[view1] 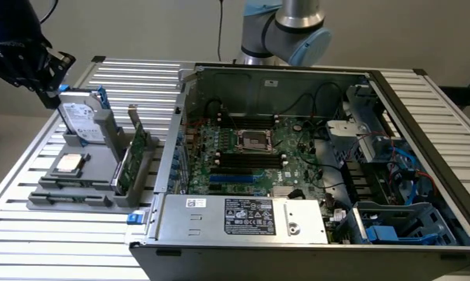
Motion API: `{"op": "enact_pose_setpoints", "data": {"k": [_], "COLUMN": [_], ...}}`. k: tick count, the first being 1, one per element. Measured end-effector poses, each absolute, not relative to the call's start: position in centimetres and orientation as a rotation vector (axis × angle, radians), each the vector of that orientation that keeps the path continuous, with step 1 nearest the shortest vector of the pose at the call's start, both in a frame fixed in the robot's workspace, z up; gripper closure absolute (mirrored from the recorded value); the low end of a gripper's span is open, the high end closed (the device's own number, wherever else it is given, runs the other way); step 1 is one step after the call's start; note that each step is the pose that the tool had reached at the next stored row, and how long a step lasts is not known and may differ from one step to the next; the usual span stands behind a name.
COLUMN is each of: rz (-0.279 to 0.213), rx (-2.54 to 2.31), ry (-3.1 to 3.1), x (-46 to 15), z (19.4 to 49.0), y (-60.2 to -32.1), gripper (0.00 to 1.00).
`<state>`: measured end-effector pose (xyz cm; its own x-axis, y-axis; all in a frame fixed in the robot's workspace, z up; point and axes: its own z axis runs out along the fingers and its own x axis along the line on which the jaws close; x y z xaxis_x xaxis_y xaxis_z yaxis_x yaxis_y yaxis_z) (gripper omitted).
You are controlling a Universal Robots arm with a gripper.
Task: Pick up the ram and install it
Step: 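Reach for the ram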
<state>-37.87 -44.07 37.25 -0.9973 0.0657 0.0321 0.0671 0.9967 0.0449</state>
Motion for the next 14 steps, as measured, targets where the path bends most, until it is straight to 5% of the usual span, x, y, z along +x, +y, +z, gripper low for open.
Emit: {"op": "enact_pose_setpoints", "data": {"k": [14], "rz": [-0.070], "rx": [-0.018], "ry": [-3.109], "x": [-38.4], "z": [37.2], "y": [-46.3], "gripper": [0.89]}}
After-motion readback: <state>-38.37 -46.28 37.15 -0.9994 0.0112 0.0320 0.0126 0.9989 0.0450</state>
